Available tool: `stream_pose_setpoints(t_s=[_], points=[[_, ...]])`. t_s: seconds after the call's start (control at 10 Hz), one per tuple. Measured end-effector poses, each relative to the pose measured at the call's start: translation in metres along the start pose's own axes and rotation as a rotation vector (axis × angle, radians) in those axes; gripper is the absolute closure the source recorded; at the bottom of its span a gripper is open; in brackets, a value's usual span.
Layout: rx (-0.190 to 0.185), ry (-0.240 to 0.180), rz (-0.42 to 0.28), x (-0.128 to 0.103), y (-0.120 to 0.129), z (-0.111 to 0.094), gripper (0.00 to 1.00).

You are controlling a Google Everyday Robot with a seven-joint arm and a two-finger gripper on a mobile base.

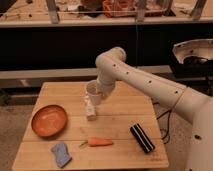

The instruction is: Place the ceramic cup in the ceramic bowl

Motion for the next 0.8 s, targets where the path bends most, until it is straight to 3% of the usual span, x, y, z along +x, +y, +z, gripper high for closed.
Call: stream_pose_setpoints(t_s=[0.3,0.8], points=[[-0.008,0.0,-0.041,-0.013,-0.012,-0.001,0.99],[-0.016,0.003,-0.159,-0.043,-0.075,0.008,0.99]])
